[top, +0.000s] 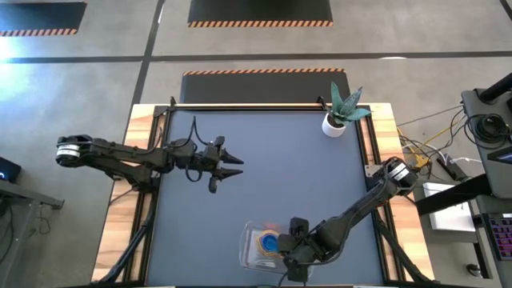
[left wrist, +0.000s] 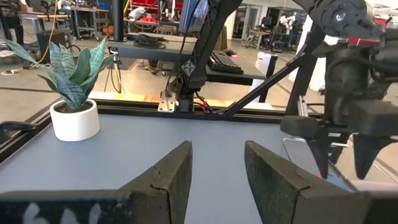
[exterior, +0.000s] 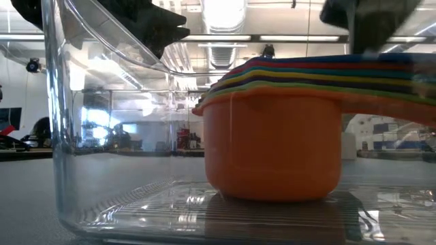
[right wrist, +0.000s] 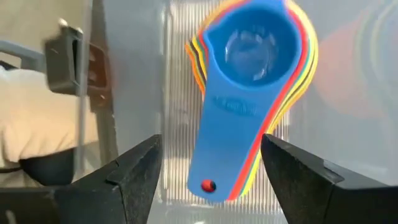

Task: Nest measuring cups in basket
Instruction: Put the stacked measuring cups on top of the transparent bin, then return to Home Position

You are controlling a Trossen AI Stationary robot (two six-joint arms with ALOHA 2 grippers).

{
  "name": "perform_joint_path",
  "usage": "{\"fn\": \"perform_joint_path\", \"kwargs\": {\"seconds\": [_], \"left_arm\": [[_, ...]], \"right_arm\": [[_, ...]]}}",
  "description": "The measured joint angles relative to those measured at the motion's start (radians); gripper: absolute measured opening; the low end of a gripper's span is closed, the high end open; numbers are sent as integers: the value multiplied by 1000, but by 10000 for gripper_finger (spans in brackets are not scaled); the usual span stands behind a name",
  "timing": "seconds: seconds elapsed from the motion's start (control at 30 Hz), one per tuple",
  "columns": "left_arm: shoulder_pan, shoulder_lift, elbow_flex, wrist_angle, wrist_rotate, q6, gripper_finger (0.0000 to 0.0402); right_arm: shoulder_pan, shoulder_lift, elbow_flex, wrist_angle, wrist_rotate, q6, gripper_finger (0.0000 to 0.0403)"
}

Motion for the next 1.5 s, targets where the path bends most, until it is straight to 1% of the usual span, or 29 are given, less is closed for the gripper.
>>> {"fn": "perform_joint_path", "kwargs": {"seconds": [0.13,0.3,0.43,0.53,0.6,0.77,1.0,1.17,1.37,1.5], "left_arm": [[0,0,6,0,0,-3,129],[0,0,18,-3,8,-18,129],[0,-1,39,-10,26,-2,129],[10,-5,58,-30,29,13,129],[26,-13,69,-45,52,13,129],[85,-57,74,-54,156,10,129],[188,-204,41,-107,209,9,129],[238,-333,38,-233,211,33,127],[270,-457,30,-375,211,82,102],[294,-530,-14,-393,215,89,72]], "right_arm": [[2,-40,1,9,50,-33,253],[12,-121,-14,22,169,-121,244],[18,-205,-46,33,284,-219,242],[15,-283,-103,79,326,-280,242],[10,-343,-161,129,333,-317,241],[-12,-524,-362,272,348,-385,228],[-84,-822,-648,470,350,-493,194],[-153,-1026,-795,548,351,-577,162],[-210,-1227,-931,600,350,-631,114],[-234,-1318,-1014,649,340,-652,76]]}}
